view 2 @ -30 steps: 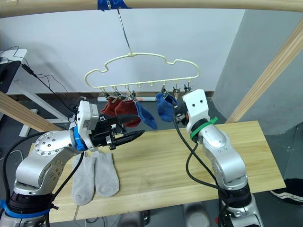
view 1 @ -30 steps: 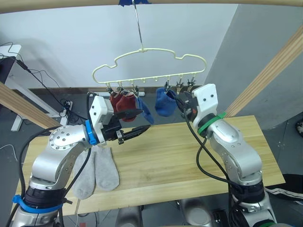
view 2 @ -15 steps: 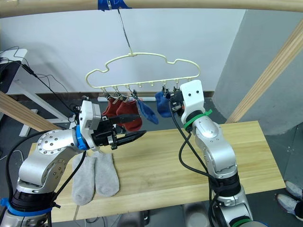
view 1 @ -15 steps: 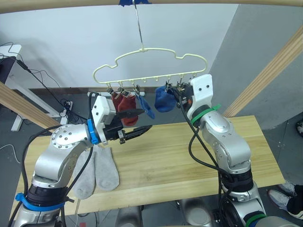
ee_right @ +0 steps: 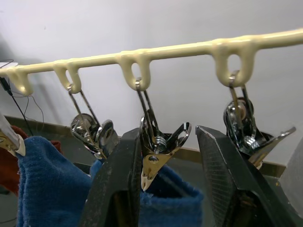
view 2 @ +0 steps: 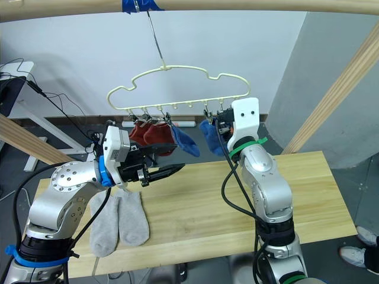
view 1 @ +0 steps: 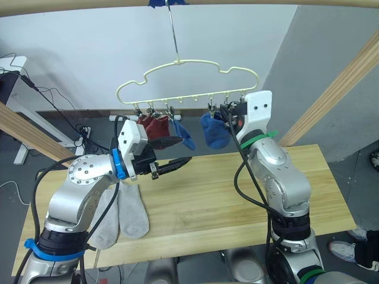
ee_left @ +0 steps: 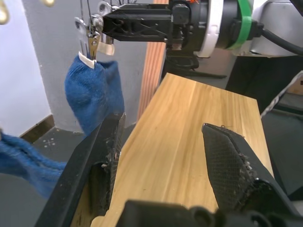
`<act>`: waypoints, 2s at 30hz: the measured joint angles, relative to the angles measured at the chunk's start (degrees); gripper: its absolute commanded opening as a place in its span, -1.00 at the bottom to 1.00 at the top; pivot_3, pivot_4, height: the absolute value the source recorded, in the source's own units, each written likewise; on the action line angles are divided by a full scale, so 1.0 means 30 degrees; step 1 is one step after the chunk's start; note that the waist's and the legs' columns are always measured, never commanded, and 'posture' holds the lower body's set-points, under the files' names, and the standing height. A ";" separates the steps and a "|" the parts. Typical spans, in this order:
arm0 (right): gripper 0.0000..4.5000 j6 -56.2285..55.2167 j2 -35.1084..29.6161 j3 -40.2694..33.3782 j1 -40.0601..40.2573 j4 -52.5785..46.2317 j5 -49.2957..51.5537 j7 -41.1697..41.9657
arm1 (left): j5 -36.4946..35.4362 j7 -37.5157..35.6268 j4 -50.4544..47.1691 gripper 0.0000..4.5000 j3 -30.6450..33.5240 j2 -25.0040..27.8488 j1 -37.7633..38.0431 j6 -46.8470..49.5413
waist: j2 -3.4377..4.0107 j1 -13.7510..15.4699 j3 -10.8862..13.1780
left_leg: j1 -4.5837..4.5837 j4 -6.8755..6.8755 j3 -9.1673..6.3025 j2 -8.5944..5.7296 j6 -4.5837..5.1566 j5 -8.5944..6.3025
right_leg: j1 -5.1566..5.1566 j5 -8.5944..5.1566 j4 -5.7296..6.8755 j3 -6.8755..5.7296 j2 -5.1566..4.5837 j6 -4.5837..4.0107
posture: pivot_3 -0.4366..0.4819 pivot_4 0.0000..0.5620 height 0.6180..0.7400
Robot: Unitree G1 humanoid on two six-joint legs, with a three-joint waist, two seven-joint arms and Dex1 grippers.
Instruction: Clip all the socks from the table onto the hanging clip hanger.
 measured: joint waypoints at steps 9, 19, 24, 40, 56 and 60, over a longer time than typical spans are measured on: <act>-0.18 0.0472 0.1050 -0.0419 -0.0266 -0.0025 0.0235 -0.0260 | 0.0086 -0.0095 0.0069 0.27 -0.0068 -0.0115 -0.0303 0.0000 | 0.0002 -0.0024 -0.0010 | 0.0001 0.0003 0.0000 0.0000 -0.0001 0.0001 | 0.0000 0.0001 0.0009 -0.0001 0.0001 -0.0001 | -0.61 -0.15 1.00; -0.18 0.0680 0.1708 -0.0806 -0.0536 -0.0128 0.0786 -0.0409 | 0.0133 -0.0304 0.0225 0.27 -0.0142 -0.0144 -0.0336 0.0000 | -0.0001 -0.0047 -0.0039 | 0.0002 0.0004 -0.0003 0.0000 -0.0001 0.0001 | -0.0001 0.0001 0.0015 -0.0003 0.0001 -0.0001 | -0.61 -0.15 1.00; -0.18 0.0855 0.1842 -0.0933 -0.0536 -0.0150 0.0840 -0.0447 | 0.0169 -0.0413 0.0258 0.27 -0.0143 -0.0146 -0.0356 0.0000 | -0.0002 -0.0048 -0.0042 | 0.0003 0.0004 -0.0001 0.0000 -0.0001 0.0002 | -0.0002 0.0001 0.0016 -0.0002 0.0001 -0.0001 | -0.61 -0.15 1.00; -1.00 0.0840 0.2016 -0.0915 -0.0546 -0.0401 0.0934 -0.0349 | 0.1484 0.2195 0.0066 0.27 -0.0051 -0.1287 0.2135 -0.0244 | 0.0007 -0.0062 -0.0172 | 0.0013 0.0001 0.0010 0.0017 0.0000 0.0001 | -0.0004 0.0001 0.0024 0.0013 -0.0009 -0.0001 | -0.60 -0.16 1.00; -1.00 0.1437 0.1161 -0.0735 -0.0561 -0.0430 0.1524 0.0149 | 0.6176 1.5465 0.0046 1.00 0.1579 -0.9762 0.9449 0.0828 | -0.0003 0.0067 -0.0276 | 0.0088 0.0057 0.0035 -0.0031 0.0066 0.0041 | 0.0044 0.0005 0.0131 0.0031 -0.0025 -0.0002 | -0.57 -0.09 1.00; -1.00 0.1657 0.0898 -0.0751 -0.0588 -0.0430 0.1544 0.0273 | 0.6095 1.7499 0.1133 1.00 0.2479 -1.1632 0.9565 0.1411 | -0.0008 0.0045 -0.0281 | 0.0093 0.0062 0.0028 -0.0020 0.0073 0.0045 | 0.0043 0.0007 0.0139 0.0024 -0.0006 -0.0006 | -0.58 -0.08 1.00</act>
